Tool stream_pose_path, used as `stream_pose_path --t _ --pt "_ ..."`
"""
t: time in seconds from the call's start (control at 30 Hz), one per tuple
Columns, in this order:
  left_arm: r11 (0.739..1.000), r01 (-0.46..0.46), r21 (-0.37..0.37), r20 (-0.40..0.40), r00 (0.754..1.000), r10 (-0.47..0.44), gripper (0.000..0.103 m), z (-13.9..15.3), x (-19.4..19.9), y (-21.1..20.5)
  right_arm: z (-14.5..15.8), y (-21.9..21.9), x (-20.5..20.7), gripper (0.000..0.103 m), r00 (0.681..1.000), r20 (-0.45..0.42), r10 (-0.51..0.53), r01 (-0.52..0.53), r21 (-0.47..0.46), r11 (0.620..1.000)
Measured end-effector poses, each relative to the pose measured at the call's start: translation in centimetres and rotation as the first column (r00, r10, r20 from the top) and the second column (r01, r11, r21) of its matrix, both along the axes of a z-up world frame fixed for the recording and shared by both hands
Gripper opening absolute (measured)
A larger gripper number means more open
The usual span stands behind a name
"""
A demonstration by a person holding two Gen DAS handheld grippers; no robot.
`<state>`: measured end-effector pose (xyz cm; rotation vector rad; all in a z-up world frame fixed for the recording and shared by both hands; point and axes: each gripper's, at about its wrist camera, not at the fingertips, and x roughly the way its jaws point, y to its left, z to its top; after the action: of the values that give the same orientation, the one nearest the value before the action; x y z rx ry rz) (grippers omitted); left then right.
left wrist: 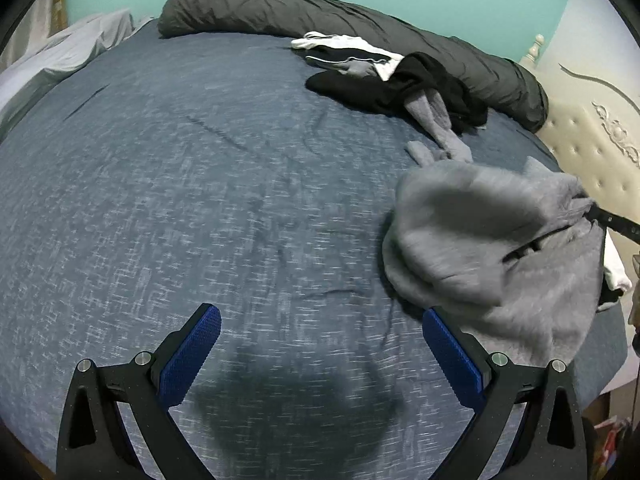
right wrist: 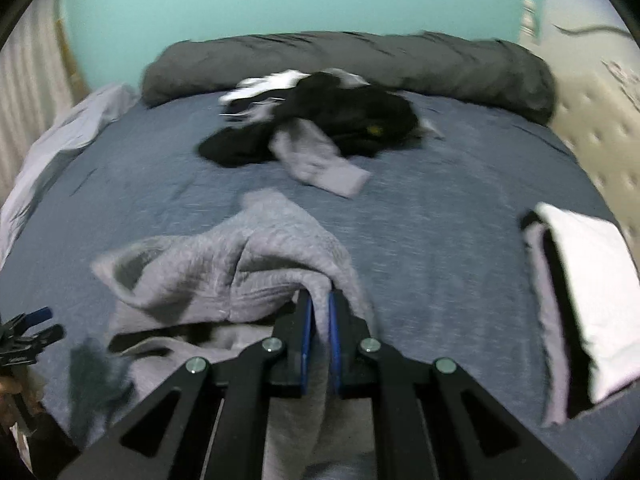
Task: Fold clothes
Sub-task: 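Regrasp the hoodie edge with the right tool and spread it on the bed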
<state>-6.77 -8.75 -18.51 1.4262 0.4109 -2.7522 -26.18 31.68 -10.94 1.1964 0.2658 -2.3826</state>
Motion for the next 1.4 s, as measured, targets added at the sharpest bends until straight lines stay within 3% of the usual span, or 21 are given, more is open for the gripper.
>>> stream_pose_path --t 0.13,0.23,0.33,0.5,0.63,0.83,0.97,1.2,1.4 --pt "1.000 0.025 -0.004 -0.003 1.000 -0.025 0.103 0.3 -0.5 1.4 -2.4 4.1 -1.6 0.008 0.993 0.075 -0.091 0.088 0.032 0.996" --pt "0.999 0.045 -0.006 0.000 0.999 -0.045 0.103 0.3 -1.0 2.6 -3.9 5.5 -1.6 0.009 0.989 0.115 -0.097 0.094 0.037 0.995" --pt "0.998 0.065 -0.011 0.003 0.998 -0.065 0.103 0.4 -1.4 3.7 -4.4 5.7 -1.7 0.025 0.988 0.120 -0.102 0.097 0.046 0.994" --pt "0.996 0.087 -0.010 -0.001 0.996 -0.087 0.103 0.7 -2.0 5.2 -2.4 5.5 -1.6 0.046 0.997 0.045 -0.062 0.061 0.007 0.998" --pt "0.995 0.097 -0.010 -0.002 0.995 -0.097 0.103 0.8 -2.3 6.0 -1.9 3.5 -1.6 0.046 0.999 0.034 0.040 -0.041 0.022 0.999" --pt "0.995 0.102 0.000 -0.009 0.995 -0.102 0.103 0.9 -2.1 6.3 -4.5 -1.2 -0.8 0.046 0.977 0.048 0.210 -0.215 0.213 0.953" --pt "0.994 0.106 0.007 -0.016 0.994 -0.106 0.103 0.9 -2.1 6.4 -6.2 -2.4 -0.3 0.046 0.965 0.068 0.254 -0.263 0.306 0.915" --pt "0.994 0.105 0.023 -0.015 0.994 -0.104 0.103 0.5 -2.4 6.6 -8.2 -3.3 0.6 0.046 0.944 0.119 0.309 -0.331 0.351 0.876" --pt "0.993 0.116 0.032 -0.012 0.993 -0.116 0.103 0.2 -2.5 7.4 -9.0 -3.2 0.4 0.046 0.947 0.119 0.300 -0.322 0.329 0.887"
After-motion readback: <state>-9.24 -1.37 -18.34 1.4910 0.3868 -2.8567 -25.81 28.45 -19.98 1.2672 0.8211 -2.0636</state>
